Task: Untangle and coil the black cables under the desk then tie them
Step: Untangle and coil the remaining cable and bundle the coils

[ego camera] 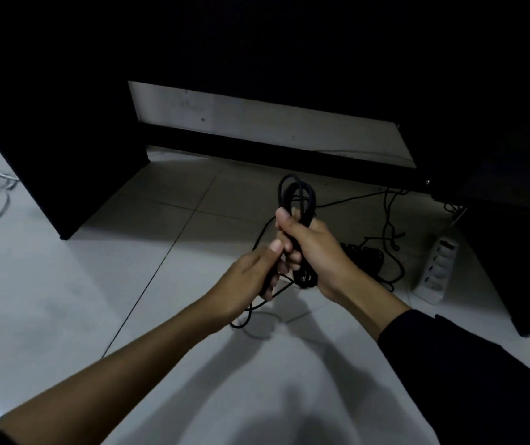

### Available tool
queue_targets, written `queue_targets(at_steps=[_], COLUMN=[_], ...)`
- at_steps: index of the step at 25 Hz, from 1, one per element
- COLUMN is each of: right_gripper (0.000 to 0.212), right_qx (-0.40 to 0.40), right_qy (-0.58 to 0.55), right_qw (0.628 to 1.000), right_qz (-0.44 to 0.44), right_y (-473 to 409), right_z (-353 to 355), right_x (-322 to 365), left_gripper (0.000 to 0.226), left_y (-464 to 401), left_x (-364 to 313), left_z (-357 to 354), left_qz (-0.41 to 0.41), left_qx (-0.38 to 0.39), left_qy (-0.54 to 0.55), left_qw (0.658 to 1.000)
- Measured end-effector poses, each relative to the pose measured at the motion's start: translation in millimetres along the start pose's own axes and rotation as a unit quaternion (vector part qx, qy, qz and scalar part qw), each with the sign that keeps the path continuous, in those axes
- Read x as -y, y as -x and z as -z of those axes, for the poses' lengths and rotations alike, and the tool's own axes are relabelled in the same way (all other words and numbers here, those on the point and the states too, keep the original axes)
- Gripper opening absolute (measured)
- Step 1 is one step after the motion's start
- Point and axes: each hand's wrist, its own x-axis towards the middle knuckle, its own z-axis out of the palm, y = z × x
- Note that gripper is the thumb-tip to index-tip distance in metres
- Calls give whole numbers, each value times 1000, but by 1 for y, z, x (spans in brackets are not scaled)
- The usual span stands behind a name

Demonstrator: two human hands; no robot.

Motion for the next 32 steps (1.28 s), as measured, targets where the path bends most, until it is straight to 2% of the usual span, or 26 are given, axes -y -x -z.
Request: queue_targets(at_steps=[2,4,6,8,9,14,17,23,27,30,32], right_gripper=[40,41,36,29,31,32,32,22,24,28,34], right_qx=[-38,-72,-95,-70,-57,-39,-27,-7,-44,-44,-42], right_qy=[41,58,-14,-166,-208,-192,-143,21,141,156,164], right_qw=[998,995,995,984,976,979,987,998,989,987,985], right_qz=[30,48,38,5,-7,-58,-75,-51,-21,-22,-39], right_y=[-4,-6,-9,-10,-9,-5,-5,1,3,8,7], right_z=[3,2,-1,-5,-7,-3,7,5,-5,-9,-7], right_x=[0,2,7,11,13,14,13,3,-3,-4,0], left_gripper=[41,36,35,33,31,30,27,23,19,21,27], left_y=[-1,3,11,17,17,6,4,-9,-13,-13,-13], left_x=[3,4,10,19,23,40,40,1,-14,-20,-22], left_z=[0,-7,-17,-24,-25,-3,21,39,30,32,32], left_qz=[-18,-47,-68,-63,-52,6,7,-79,-130,-166,-169], left_qx=[-25,-13,23,57,63,87,69,12,-25,-41,-24], left_qy=[-24,-16,-49,-107,-122,-120,-115,-204,-298,-360,-378], left_qw=[999,999,996,991,989,989,991,976,945,917,910])
